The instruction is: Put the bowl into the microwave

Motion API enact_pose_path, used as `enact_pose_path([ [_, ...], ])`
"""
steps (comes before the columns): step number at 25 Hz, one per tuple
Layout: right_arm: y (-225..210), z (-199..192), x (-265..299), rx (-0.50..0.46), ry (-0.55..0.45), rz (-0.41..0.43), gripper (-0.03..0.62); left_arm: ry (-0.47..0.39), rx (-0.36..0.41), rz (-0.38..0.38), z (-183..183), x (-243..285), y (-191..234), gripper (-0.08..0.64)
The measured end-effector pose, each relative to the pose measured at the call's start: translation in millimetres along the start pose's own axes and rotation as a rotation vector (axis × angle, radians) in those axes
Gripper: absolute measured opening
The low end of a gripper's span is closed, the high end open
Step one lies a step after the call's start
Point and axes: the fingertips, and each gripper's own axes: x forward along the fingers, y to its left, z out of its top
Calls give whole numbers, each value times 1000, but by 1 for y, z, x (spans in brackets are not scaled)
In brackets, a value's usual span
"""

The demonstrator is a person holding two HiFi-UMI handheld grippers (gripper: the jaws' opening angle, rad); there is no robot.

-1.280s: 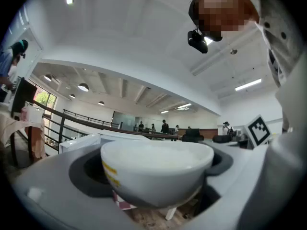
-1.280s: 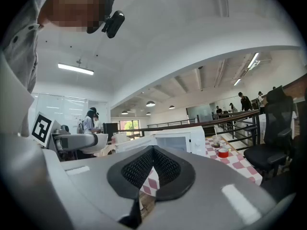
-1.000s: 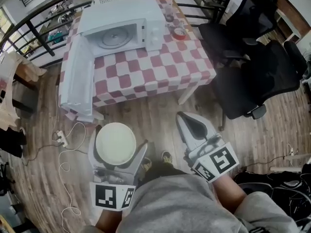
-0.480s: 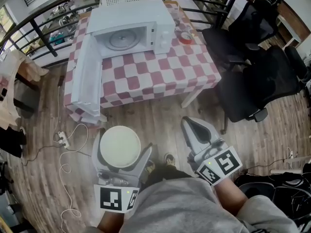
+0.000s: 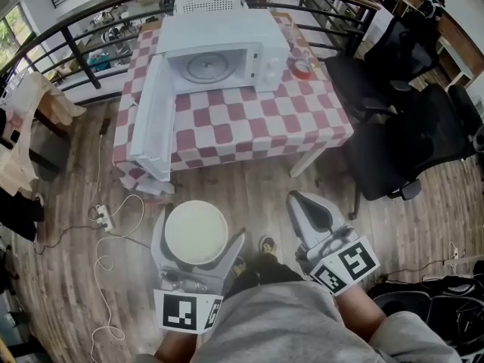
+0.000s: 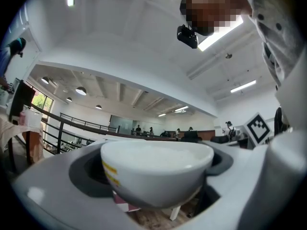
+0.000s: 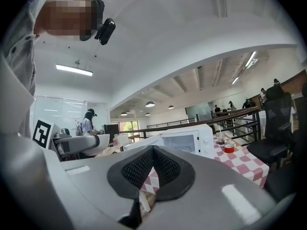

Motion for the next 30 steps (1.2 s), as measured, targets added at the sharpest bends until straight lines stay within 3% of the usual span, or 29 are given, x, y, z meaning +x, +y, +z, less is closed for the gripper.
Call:
enact_pose_path([
  [16,-20,-6,10,25,-13,-9,-2,1,15,17,-4,16,5,538],
  [30,-94,5,65,35,-4,27,-2,31,23,23,-18,101,9,538],
])
